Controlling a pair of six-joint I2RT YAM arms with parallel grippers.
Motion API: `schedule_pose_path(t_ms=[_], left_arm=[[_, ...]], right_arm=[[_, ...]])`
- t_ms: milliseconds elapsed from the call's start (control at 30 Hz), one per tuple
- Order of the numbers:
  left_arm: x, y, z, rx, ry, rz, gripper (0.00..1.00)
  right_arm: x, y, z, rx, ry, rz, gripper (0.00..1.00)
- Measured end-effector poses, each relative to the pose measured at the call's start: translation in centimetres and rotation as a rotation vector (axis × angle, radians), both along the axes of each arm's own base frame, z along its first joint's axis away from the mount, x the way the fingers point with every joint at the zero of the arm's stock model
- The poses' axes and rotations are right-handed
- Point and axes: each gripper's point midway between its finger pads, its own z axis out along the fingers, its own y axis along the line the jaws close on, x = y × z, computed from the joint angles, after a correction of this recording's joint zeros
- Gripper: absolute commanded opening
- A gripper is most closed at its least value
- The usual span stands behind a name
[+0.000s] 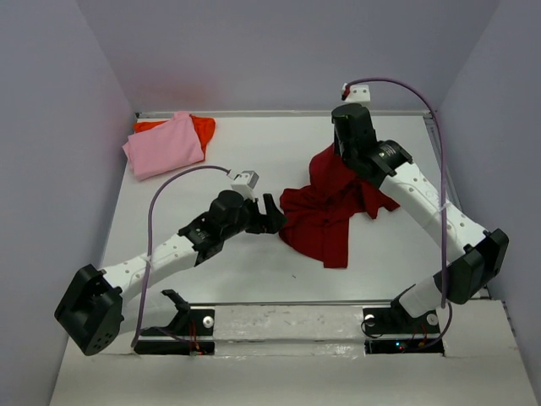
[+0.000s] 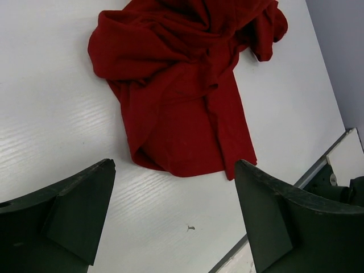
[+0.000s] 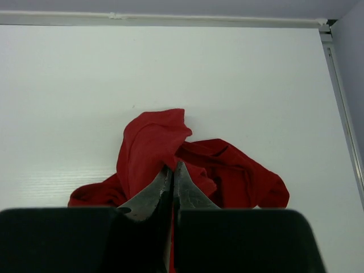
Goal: Fold and stack the t-shirts
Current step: Flatten the tshirt out
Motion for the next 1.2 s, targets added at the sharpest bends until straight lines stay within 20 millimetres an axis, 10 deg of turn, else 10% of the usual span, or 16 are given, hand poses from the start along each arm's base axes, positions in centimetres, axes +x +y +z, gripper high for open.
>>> schedule_pose_path(t_ms=[300,600,833,1100,1167,1200], left_arm=[[1.4,1.3,1.6,0.074,-0.058,0.067,0.96],[5.7,7.5,15.1,0.172,-0.402,0.318,0.99],[5.9,10.4,12.8,0.320,-0.397,0.376,0.99],[7.0,13.3,11.2,0.360,-0.361,0.426,0.99],[7.4,14.3,11.5,0.346,-0.362,0.452,0.99],[7.5,14.7,11.7,0.335,-0.365,0.463,0.99]], right_arm=[[-1.4,-0.4,-5.9,-0.039,0.125,-0.002,0.00],[-3.1,-0.1,-11.6,-0.038,0.253,0.032,0.00],[-2.5,2.7,-11.7,0.072,0.255,0.106,0.00],[-7.5,4.1,-20.9,0.097,0.461,0.157,0.00],[-8.6,4.2,-22.7,0.088,0.505,0.165,0.24],[-8.9,4.4,-23.4,0.090,0.522,0.166,0.55]])
